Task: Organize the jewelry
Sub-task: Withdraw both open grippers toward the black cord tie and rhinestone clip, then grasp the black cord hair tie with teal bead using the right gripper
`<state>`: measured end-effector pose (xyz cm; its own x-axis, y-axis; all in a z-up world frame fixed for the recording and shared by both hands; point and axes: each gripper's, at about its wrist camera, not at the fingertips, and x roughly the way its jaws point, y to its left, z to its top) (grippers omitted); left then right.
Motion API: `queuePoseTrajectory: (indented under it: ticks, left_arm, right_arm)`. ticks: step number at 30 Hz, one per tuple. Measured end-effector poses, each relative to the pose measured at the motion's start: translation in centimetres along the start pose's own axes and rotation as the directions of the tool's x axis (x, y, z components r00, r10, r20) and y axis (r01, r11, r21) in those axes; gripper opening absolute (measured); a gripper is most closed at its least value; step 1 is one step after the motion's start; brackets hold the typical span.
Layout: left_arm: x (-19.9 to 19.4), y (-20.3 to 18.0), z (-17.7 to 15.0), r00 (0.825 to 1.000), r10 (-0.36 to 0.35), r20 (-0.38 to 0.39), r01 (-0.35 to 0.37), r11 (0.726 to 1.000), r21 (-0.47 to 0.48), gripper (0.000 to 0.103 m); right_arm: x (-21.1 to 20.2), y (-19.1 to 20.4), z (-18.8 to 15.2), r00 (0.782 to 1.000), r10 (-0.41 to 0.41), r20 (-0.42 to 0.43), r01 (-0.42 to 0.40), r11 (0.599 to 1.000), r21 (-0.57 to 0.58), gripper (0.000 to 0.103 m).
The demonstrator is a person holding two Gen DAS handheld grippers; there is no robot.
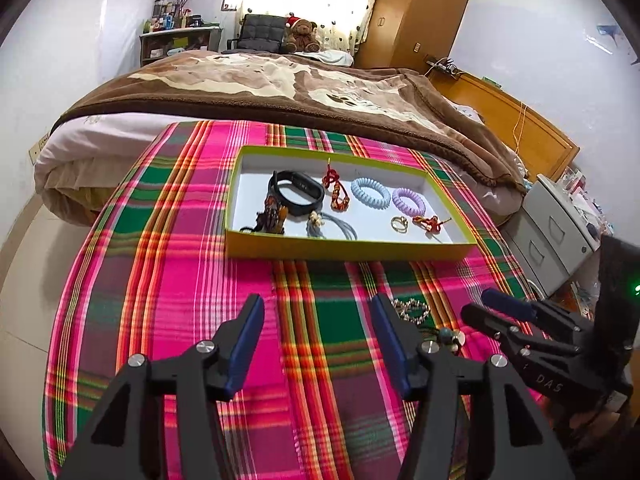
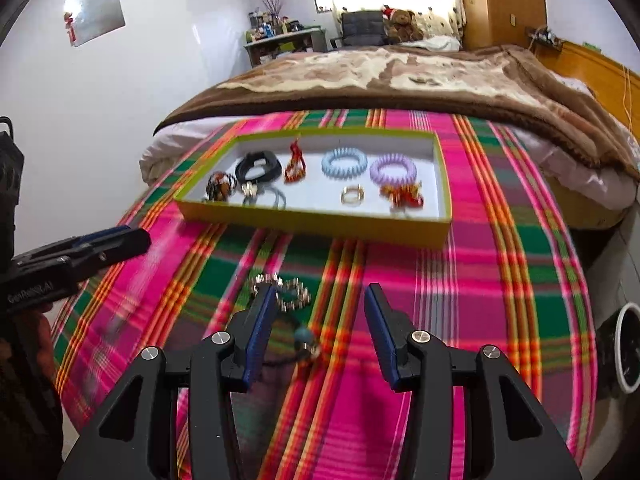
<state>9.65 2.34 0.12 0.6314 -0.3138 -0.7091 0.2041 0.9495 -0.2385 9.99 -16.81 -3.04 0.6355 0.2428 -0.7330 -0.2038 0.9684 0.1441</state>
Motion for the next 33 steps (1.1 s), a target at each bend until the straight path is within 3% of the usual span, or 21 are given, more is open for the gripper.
queuePoseTrajectory:
  ticks: [14, 24, 29, 33]
  left_arm:
    - [-0.6, 1.3, -1.7, 0.999, -0.033, 0.009, 0.033, 0.999, -0.038, 0.06]
    - [-0.7, 1.6, -2.2, 0.999, -0.054, 0.0, 0.054, 0.998, -0.028, 0.061]
    - [-0.4, 1.3, -2.3, 0.997, -0.075, -0.011, 0.075, 0.997, -0.027, 0.067]
    - [-0.1, 0.8, -2.3, 0.996, -0.092, -0.024, 0.091, 0.996, -0.013, 0.068]
  right_arm:
    - [2.2, 1.4, -2.0, 0.996, -0.015, -0.091, 0.011, 0.999, -0.04, 0.047]
    - [2.4, 2.2, -2.4, 0.994, -0.065, -0.088, 0.058, 0.995, -0.083, 0.046]
    - [2.3, 2.6, -2.6, 0.993, -0.073, -0.087, 0.064, 0.992, -0.111, 0.024]
    - [2.2, 2.6, -2.7, 0.994, -0.077, -0.084, 0.067, 0.991, -0.118, 0.017]
